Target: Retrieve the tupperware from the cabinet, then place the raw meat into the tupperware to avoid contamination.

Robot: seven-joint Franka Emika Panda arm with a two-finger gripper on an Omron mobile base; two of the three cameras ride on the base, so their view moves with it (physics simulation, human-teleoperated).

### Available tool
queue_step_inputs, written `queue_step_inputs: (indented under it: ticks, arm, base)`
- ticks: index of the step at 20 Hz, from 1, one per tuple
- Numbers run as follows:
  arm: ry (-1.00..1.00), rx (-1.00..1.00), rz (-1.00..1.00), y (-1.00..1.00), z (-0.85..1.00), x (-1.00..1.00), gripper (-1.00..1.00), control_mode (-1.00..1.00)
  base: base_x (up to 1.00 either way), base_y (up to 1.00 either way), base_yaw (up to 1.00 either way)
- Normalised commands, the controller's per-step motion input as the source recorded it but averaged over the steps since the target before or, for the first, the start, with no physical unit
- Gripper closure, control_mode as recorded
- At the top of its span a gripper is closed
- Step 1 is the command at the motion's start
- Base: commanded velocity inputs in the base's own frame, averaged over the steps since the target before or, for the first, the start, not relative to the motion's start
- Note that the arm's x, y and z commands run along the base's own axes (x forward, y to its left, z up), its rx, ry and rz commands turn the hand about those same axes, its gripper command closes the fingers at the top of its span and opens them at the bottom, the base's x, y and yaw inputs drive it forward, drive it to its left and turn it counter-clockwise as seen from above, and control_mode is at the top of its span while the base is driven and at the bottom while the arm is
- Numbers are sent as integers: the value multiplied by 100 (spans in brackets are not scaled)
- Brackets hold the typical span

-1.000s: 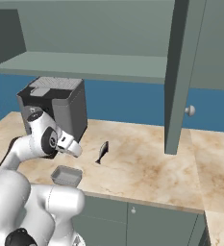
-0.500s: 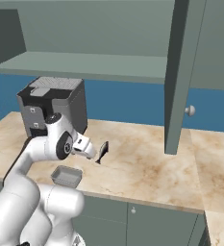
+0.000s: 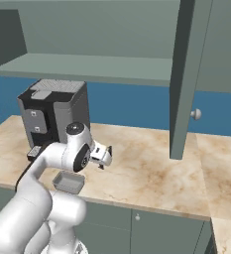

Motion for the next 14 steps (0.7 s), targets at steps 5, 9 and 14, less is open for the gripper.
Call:
queue_step_inputs:
  ticks: [5,9,14]
  arm:
    - [0,15,7,-1,-2,45,-100,-100]
    - [0,14,5,0,0,50,-100,-100]
    - [0,8,1,-5,0,43,-100,-100]
  base:
    - [0,0,0]
    - [0,0,0]
    - [0,0,0]
